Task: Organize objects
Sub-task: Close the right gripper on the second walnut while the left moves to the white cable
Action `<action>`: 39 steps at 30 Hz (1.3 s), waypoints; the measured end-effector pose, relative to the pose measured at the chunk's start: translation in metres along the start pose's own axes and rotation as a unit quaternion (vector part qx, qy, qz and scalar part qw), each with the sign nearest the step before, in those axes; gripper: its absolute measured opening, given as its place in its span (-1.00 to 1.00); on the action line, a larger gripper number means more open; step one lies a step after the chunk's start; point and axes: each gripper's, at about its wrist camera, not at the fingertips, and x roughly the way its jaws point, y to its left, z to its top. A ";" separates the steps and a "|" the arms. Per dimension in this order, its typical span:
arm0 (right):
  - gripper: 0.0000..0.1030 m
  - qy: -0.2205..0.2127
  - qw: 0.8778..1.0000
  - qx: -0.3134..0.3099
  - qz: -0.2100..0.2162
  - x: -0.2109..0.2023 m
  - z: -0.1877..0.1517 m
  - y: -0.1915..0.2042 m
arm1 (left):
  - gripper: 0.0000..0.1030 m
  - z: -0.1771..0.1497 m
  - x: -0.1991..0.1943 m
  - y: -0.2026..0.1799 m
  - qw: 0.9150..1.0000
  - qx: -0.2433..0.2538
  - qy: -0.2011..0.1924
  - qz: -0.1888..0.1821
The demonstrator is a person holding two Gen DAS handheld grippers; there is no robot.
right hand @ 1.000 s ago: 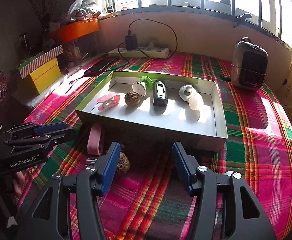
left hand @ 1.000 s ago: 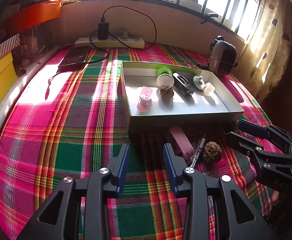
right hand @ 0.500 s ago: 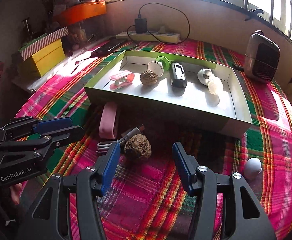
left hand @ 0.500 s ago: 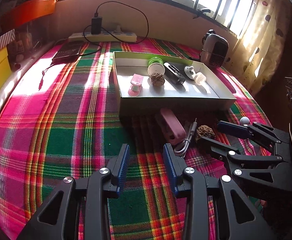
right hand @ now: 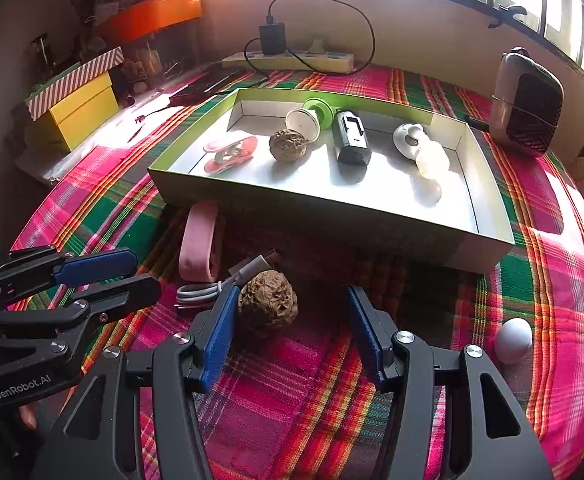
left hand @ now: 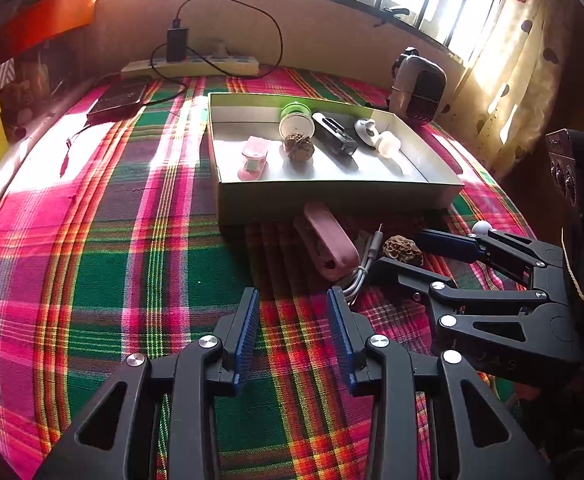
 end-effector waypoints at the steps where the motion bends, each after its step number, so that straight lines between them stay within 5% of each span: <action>1: 0.07 0.000 1.000 -0.001 -0.001 0.000 0.000 0.000 | -0.36 0.000 0.001 -0.001 1.000 0.002 0.000 0.000; 13: -0.41 -0.010 1.000 0.014 0.002 -0.003 -0.003 -0.013 | -0.36 0.003 0.006 -0.014 1.000 0.022 0.003 -0.014; 39: -0.41 -0.016 0.999 0.048 -0.007 -0.018 -0.016 -0.044 | -0.36 0.000 0.018 -0.065 0.995 0.081 0.018 -0.051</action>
